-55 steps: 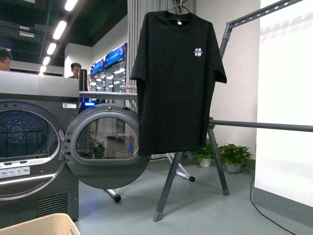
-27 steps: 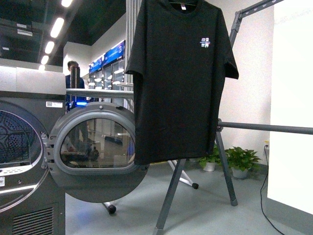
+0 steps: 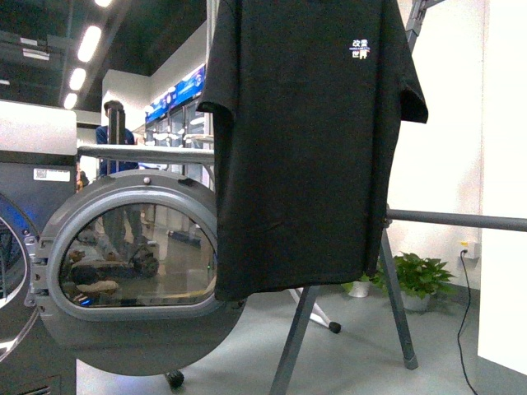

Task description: Move hamper under clothes hanger

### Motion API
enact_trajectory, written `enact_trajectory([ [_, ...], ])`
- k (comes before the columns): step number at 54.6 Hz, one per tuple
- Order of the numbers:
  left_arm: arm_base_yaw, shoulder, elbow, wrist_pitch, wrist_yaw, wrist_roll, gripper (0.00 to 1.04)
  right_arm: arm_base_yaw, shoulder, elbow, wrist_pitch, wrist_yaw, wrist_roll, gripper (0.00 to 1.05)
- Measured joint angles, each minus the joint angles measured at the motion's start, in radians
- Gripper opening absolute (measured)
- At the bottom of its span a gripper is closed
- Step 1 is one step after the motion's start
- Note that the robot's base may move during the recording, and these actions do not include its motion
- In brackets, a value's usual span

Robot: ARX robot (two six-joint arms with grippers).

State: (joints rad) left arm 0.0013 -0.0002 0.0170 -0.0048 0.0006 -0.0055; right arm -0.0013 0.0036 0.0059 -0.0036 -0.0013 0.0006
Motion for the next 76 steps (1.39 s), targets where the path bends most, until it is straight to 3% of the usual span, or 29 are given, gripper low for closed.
enact_trajectory([
  [62,-0.002,0.000,0.000,0.000,-0.001,0.000,0.98,0.002,0.000,0.000,0.000,0.000,0.000,0.97],
  [65,0.009,0.062,0.021,-0.037,-0.037,-0.050,0.98,-0.001,0.002,0.000,-0.003,-0.011,0.005,0.97],
  [67,0.063,0.221,0.053,0.038,-0.016,-0.092,0.98,-0.035,0.068,0.026,-0.025,-0.136,0.053,0.97],
  [69,0.114,0.413,0.107,0.176,0.004,-0.104,0.98,-0.040,0.212,0.063,0.055,-0.229,0.101,0.97],
  [76,0.156,0.926,0.336,0.474,0.019,-0.108,0.98,0.048,0.633,0.182,0.354,-0.252,0.117,0.97],
])
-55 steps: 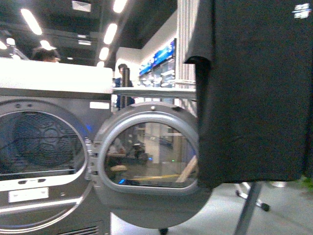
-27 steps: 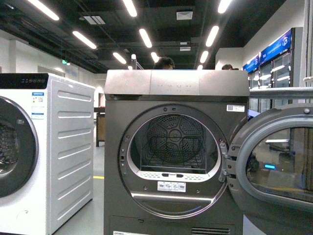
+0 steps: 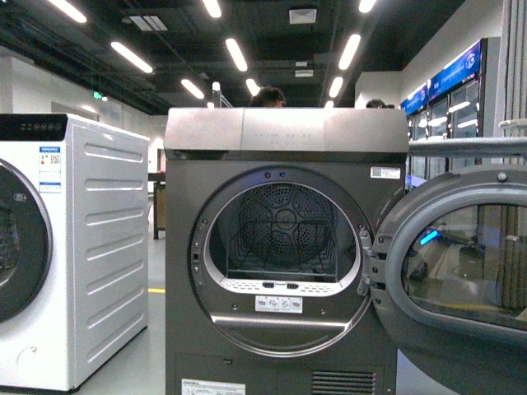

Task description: Move hamper under clothes hanger

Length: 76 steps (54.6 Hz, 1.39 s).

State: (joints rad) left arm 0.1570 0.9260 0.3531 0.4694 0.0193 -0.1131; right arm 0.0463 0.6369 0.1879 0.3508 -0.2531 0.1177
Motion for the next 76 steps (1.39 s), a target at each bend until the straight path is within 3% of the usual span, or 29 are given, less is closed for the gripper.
enact_trajectory([
  [4,-0.008,0.285,0.151,0.045,-0.010,0.002,0.98,0.045,0.274,0.097,0.133,0.009,-0.001,0.97],
  [9,-0.029,0.535,0.275,0.027,-0.021,0.008,0.98,0.076,0.535,0.211,0.166,0.012,-0.011,0.97],
  [17,-0.069,0.853,0.441,0.026,-0.055,0.020,0.98,0.110,0.908,0.412,0.129,0.060,-0.037,0.97],
  [23,-0.095,1.003,0.531,0.001,-0.016,0.023,0.98,0.124,1.116,0.559,0.061,0.074,-0.060,0.97],
  [31,-0.135,1.115,0.609,-0.072,0.037,0.024,0.98,0.138,1.299,0.696,-0.015,0.118,-0.088,0.97],
  [41,-0.191,1.250,0.745,-0.165,-0.017,0.035,0.98,0.149,1.496,0.828,-0.061,0.180,-0.121,0.97],
  [76,-0.218,1.471,0.898,-0.159,-0.008,0.016,0.98,0.100,1.767,1.093,-0.179,0.282,-0.106,0.97],
])
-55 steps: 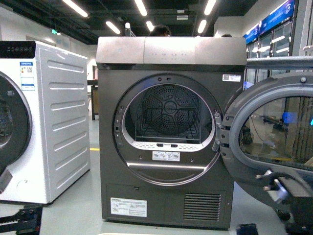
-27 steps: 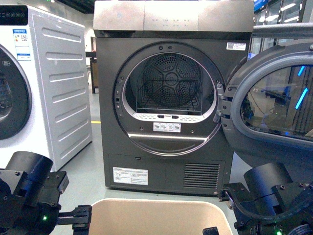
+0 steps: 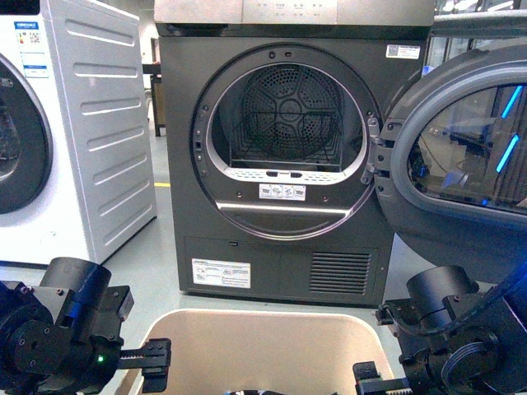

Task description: Move hamper under clothes hanger

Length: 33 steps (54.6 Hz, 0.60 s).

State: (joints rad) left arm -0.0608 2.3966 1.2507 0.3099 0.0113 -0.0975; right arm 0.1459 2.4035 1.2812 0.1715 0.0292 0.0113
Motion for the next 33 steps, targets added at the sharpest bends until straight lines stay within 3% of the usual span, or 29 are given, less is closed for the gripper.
enact_trajectory([
  [9,-0.003,0.026,0.012,0.000,-0.006,-0.006,0.98,0.000,0.018,0.001,-0.012,0.012,0.000,0.97],
  [12,-0.006,0.031,0.013,0.000,-0.013,-0.007,0.90,0.002,0.020,0.001,-0.017,0.019,0.005,0.97],
  [18,-0.015,0.037,0.013,0.006,-0.022,-0.008,0.67,0.008,0.025,0.001,-0.030,0.043,0.008,0.75],
  [33,-0.020,0.036,0.003,0.038,-0.037,-0.008,0.24,0.021,0.032,0.001,-0.041,0.052,0.006,0.33],
])
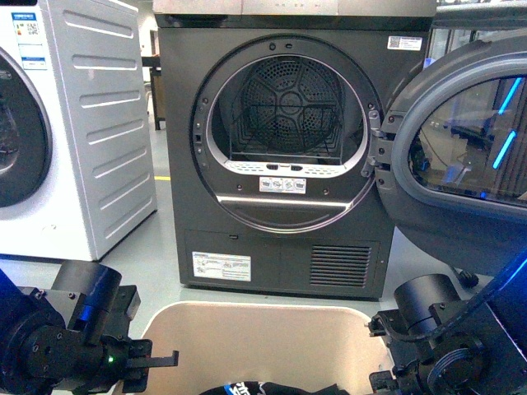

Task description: Move hamper under clothes hanger

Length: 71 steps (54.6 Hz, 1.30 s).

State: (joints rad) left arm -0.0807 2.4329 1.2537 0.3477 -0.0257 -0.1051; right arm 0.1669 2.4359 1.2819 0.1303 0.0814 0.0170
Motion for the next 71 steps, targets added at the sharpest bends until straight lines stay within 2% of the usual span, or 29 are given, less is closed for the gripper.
enact_trajectory([
  [5,0.001,-0.013,-0.017,0.005,0.000,-0.004,0.05,0.007,-0.003,-0.002,-0.001,-0.003,-0.001,0.14],
  [8,0.001,-0.031,-0.032,0.005,0.002,-0.006,0.05,0.010,-0.016,-0.011,-0.002,-0.004,0.010,0.03],
  [9,0.001,-0.032,-0.034,0.005,0.002,-0.008,0.05,0.010,-0.019,-0.012,-0.002,-0.004,0.012,0.02],
  [31,0.001,-0.257,-0.130,0.005,0.001,-0.014,0.05,0.008,-0.246,-0.127,0.021,-0.033,0.040,0.02],
  [71,0.003,-0.260,-0.142,0.005,-0.002,-0.010,0.05,0.010,-0.265,-0.158,0.037,-0.043,0.040,0.02],
])
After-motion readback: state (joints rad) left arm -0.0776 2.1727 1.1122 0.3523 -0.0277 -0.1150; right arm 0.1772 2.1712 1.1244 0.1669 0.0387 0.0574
